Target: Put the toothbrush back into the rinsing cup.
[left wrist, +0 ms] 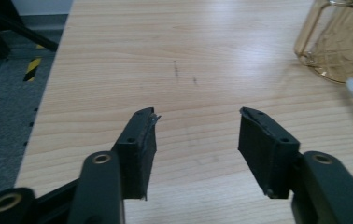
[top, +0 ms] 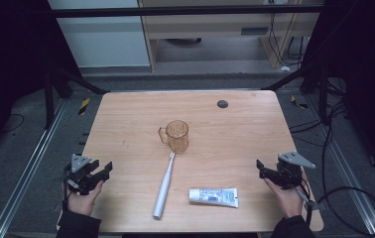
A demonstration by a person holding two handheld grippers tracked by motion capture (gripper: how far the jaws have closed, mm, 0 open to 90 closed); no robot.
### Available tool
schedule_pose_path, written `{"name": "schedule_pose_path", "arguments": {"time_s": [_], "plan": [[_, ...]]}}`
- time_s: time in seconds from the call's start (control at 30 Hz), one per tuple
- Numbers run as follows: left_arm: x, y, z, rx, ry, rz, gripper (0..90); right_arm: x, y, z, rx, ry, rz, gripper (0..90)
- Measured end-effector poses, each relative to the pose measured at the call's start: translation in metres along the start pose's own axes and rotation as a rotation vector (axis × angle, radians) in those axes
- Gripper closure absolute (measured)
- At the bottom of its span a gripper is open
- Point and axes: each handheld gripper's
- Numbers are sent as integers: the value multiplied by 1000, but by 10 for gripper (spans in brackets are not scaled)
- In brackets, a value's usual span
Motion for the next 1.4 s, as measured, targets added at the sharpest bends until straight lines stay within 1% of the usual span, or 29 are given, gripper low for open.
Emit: {"name": "schedule_pose_path", "arguments": {"time_s": [0.13,0.27,0.3,0.33,0.37,0.4,0.43,0.47,0.5,0.57,0.6,0.7,0.77,0.83,0.93,0.97,1.0,1.1,1.13,1.2,1.37,1.4], "plan": [[1,0,-11,48,-20,20,570,1,0,2,-9,16,17,201],[1,1,-26,79,-57,44,592,2,2,4,-17,20,17,215],[0,2,-30,82,-70,46,589,2,2,5,-17,23,17,219],[0,2,-30,82,-70,46,582,2,2,5,-17,23,17,219],[-1,2,-37,89,-93,52,574,1,2,6,-18,34,21,223],[-1,3,-39,93,-97,54,565,1,2,7,-22,32,23,224],[-1,3,-39,93,-97,54,557,1,2,7,-22,32,23,224],[-2,3,-44,103,-105,58,548,2,2,8,-31,33,29,231],[-3,2,-46,111,-107,64,539,2,2,9,-31,39,26,233],[-4,2,-47,114,-111,60,524,2,2,10,-37,38,33,234],[-5,0,-51,116,-118,69,512,2,1,9,-38,40,35,234],[-6,-3,-55,137,-110,91,478,2,1,10,-45,37,40,237],[-8,-4,-59,142,-114,96,471,1,1,12,-54,32,46,237],[-11,-6,-64,148,-118,100,447,1,0,12,-50,42,47,238],[-16,-7,-73,161,-114,111,444,0,-1,14,-57,47,55,241],[-16,-7,-73,161,-114,111,442,0,-1,14,-57,47,55,241],[-19,-9,-79,164,-122,115,441,0,-1,15,-59,50,58,244],[-24,-10,-90,154,-149,136,439,1,-1,15,-56,56,64,248],[-26,-11,-92,154,-151,141,440,0,-1,15,-57,55,66,251],[-29,-13,-98,159,-162,156,440,0,0,15,-59,49,67,254],[-37,-19,-114,172,-186,174,440,0,-1,16,-75,45,78,263],[-39,-20,-117,172,-197,180,440,0,-1,16,-72,51,78,264]]}}
Point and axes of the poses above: each handheld gripper's, and its own axes: y roughly backward along the jaws, x roughly out of its underside, z roughly to its left, and after that the axes turned 11 degrees about z, right-handed
